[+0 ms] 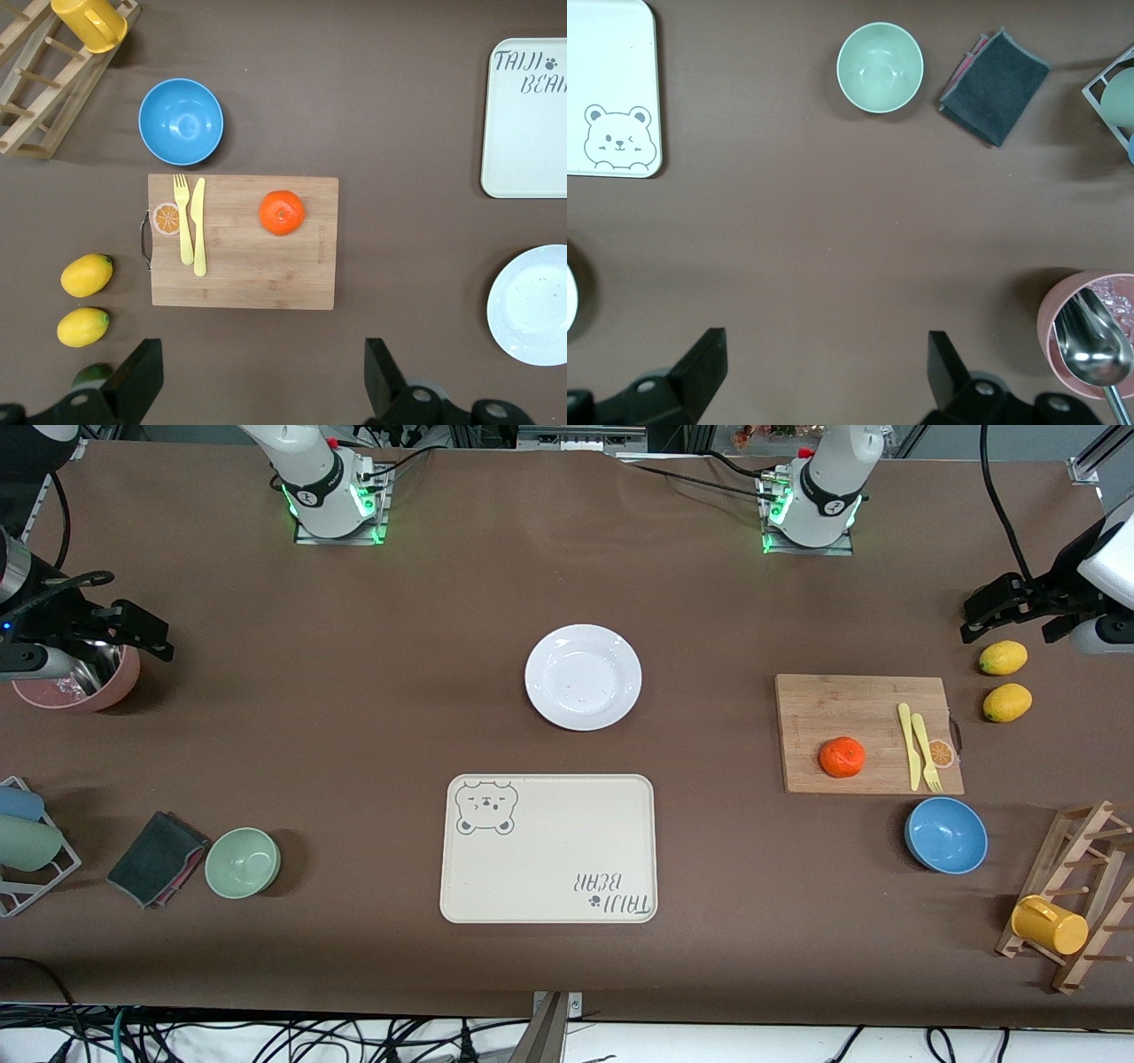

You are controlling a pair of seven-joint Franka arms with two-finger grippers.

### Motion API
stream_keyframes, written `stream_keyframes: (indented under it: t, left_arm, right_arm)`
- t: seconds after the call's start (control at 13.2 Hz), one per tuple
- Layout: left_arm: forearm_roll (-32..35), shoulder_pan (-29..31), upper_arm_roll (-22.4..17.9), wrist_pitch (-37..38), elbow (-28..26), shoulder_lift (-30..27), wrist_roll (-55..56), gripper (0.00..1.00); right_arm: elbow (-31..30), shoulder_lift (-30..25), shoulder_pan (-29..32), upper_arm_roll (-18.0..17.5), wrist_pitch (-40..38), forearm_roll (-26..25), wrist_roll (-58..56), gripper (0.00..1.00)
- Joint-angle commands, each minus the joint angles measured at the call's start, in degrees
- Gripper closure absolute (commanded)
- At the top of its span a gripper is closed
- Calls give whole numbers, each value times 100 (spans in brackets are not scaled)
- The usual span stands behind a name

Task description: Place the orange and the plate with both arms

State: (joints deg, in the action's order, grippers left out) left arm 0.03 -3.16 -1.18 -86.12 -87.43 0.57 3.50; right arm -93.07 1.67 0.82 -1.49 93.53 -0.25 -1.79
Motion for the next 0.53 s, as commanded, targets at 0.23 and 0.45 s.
stream_keyframes:
  t: [0.23, 0.45]
  left_arm:
    - [137, -9, 4, 148, 164, 48, 37, 0]
    - [137, -9, 21, 148, 173, 48, 37, 0]
  right_arm:
    - [26, -96, 32, -53, -98, -63, -6, 0]
    - [26, -88, 32, -44, -90, -63, -6, 0]
